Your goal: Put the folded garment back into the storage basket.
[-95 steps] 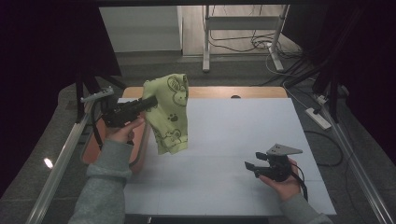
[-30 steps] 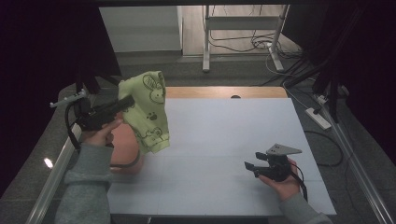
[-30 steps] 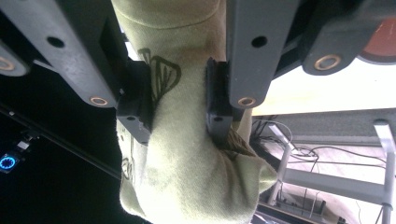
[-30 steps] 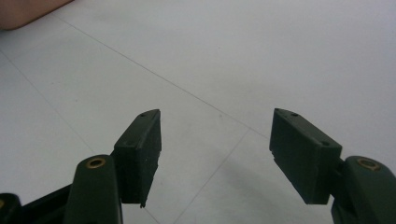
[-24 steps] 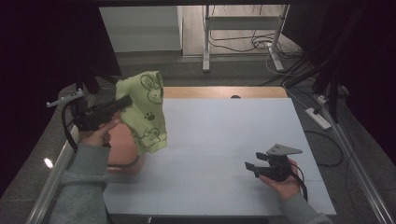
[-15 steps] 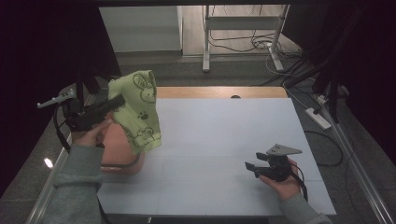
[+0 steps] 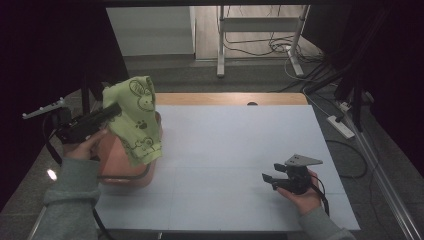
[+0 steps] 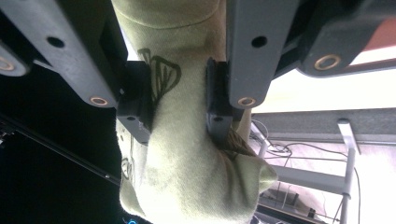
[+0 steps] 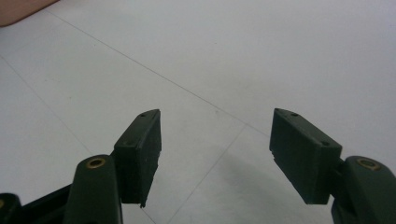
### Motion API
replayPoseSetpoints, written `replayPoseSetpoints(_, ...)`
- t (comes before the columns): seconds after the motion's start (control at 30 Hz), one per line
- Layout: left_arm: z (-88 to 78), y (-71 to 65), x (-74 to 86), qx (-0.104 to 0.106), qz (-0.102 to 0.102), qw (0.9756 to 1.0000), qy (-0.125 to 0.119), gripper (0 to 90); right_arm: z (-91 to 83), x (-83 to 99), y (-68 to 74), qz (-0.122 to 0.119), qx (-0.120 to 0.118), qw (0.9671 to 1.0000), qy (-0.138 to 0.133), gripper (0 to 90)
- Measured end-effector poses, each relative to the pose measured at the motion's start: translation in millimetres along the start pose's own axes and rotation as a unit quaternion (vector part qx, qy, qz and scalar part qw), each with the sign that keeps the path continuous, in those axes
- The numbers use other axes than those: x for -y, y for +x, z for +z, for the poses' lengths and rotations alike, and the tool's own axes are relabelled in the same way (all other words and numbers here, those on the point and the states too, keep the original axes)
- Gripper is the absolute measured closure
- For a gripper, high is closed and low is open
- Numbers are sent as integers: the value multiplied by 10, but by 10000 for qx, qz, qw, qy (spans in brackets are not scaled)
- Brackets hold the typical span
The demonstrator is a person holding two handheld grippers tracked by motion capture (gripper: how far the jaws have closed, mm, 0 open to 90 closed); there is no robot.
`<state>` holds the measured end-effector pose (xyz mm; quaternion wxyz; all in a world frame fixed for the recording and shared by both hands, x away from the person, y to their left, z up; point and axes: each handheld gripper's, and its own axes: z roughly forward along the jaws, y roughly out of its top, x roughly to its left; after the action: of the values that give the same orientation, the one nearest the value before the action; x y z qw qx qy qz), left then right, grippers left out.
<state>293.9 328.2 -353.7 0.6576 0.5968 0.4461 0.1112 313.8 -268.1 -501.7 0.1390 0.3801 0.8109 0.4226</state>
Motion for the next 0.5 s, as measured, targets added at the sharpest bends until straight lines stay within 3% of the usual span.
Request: replayPoseSetpoints(0.5, -110, 186, 104, -104, -118, 9999, 62, 673, 10, 2, 5, 0, 13, 10000, 11, 352)
